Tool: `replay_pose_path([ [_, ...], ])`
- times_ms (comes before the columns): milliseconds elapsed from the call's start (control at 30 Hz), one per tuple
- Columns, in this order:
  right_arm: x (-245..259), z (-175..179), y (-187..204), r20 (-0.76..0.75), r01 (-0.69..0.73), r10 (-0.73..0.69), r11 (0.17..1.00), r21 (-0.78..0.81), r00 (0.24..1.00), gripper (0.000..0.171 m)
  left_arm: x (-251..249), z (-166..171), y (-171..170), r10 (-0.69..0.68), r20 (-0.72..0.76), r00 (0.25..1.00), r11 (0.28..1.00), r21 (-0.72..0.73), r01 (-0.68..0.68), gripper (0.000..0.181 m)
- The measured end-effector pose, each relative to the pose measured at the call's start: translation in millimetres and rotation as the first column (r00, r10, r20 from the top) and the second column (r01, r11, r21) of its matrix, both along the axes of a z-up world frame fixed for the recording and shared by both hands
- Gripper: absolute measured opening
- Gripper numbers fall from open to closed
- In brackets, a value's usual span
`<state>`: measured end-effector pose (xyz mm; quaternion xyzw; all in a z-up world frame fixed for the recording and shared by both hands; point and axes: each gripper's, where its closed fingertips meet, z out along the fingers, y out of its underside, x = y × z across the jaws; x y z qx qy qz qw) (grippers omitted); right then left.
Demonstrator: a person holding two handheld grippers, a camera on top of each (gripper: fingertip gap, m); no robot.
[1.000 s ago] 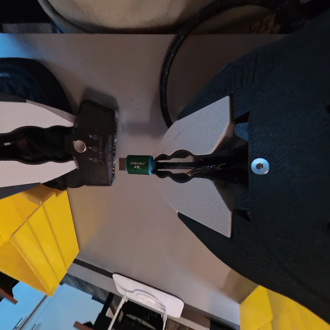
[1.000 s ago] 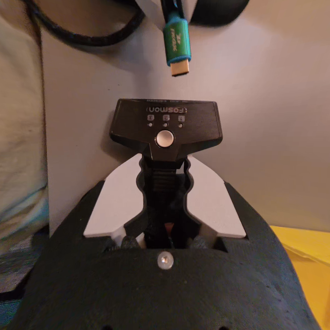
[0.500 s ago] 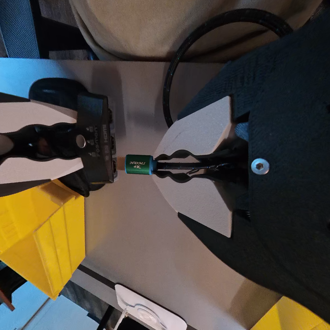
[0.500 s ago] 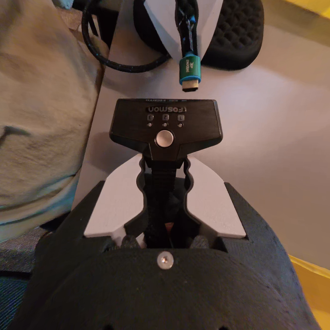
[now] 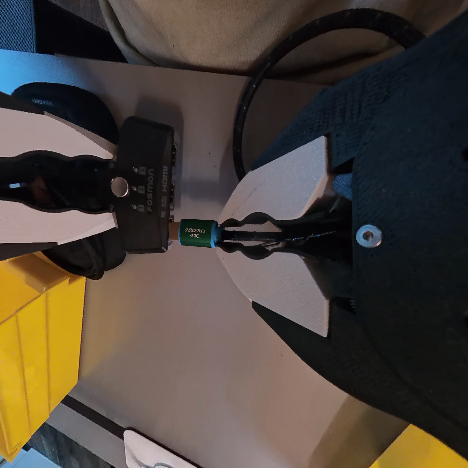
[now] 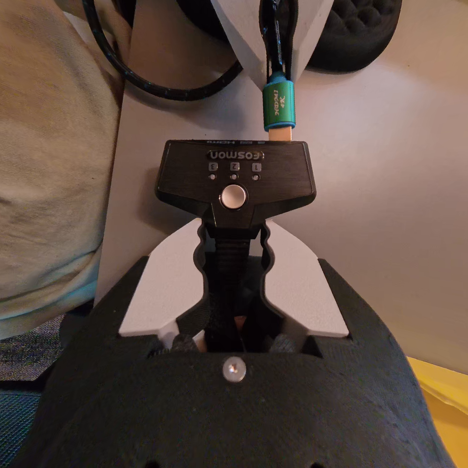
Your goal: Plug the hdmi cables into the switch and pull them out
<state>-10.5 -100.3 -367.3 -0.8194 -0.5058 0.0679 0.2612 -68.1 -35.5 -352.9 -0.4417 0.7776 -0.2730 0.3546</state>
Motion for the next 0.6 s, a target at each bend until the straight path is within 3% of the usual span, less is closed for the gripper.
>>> replay_pose_path([
  [600, 0.5, 2.0, 2.8, 0.057, -0.072, 0.067, 0.994, 0.081, 0.996, 0.043, -0.6, 0.2, -3.1, -0.033, -0.018, 0.999, 0.999, -0.029, 0.032, 0.011],
])
